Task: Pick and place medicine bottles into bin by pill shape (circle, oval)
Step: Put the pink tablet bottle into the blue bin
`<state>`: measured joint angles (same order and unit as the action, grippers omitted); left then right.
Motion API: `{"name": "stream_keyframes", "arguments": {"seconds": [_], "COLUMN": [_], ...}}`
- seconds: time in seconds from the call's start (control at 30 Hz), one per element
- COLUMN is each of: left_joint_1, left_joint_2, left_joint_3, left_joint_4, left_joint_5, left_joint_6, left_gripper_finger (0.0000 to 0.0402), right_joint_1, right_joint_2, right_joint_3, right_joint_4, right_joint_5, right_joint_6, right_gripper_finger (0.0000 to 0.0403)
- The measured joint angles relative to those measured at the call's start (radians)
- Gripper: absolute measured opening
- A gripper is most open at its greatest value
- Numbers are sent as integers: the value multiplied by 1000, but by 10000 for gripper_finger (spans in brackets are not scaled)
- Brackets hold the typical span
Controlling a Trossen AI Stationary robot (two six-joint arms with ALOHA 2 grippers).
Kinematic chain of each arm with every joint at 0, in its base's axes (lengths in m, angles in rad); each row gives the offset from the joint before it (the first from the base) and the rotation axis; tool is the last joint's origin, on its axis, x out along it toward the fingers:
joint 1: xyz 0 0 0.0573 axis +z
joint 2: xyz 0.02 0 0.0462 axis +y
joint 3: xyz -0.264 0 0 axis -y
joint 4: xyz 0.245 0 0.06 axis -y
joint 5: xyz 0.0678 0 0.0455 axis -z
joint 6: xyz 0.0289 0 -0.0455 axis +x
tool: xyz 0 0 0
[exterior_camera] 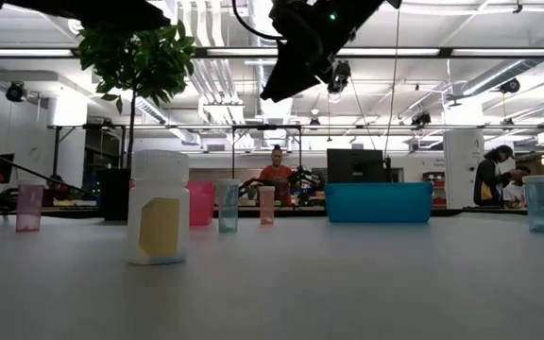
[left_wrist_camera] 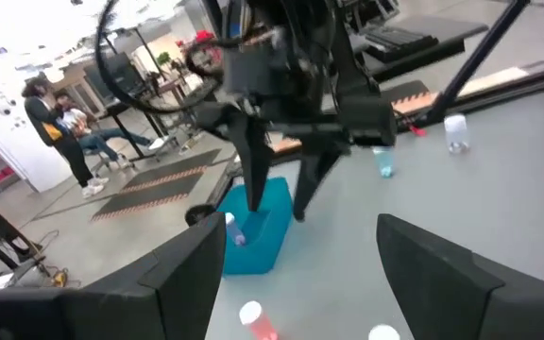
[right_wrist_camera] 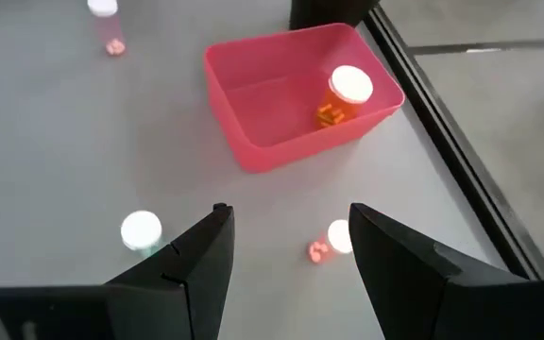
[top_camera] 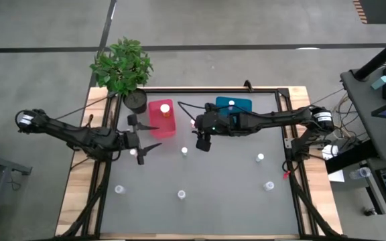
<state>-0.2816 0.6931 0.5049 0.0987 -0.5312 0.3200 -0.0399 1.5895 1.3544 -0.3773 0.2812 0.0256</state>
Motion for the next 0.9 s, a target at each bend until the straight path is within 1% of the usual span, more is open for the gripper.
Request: {"name": "stream_keyframes", "arguments": {"seconds": [0.23, 0.37, 0.6, 0.8, 0.9], "left_joint_1": [0, 0, 0, 0, 0], "left_joint_2": [6, -6, -19, -20, -18], "left_joint_3": [-8, -8, -8, -8, -8], "left_joint_4": [0, -1, -3, -2, -2], "left_joint_5": [0, -2, -4, -11, -20], "left_joint_6": [0, 1, 31, 33, 33], "left_gripper_finger": [256, 256, 256, 256, 256], "right_joint_1": [0, 0, -16, -39, -54], "right_joint_2": [-3, 4, 22, 91, 129], "right_joint_3": [-5, -6, 1, 84, 148], "right_joint_4": [-11, -9, -5, -57, -139], "right_joint_5": [0, 0, 0, -1, -3], "right_joint_6": [54, 54, 101, 94, 94], "right_gripper_finger": [200, 200, 200, 200, 200]}}
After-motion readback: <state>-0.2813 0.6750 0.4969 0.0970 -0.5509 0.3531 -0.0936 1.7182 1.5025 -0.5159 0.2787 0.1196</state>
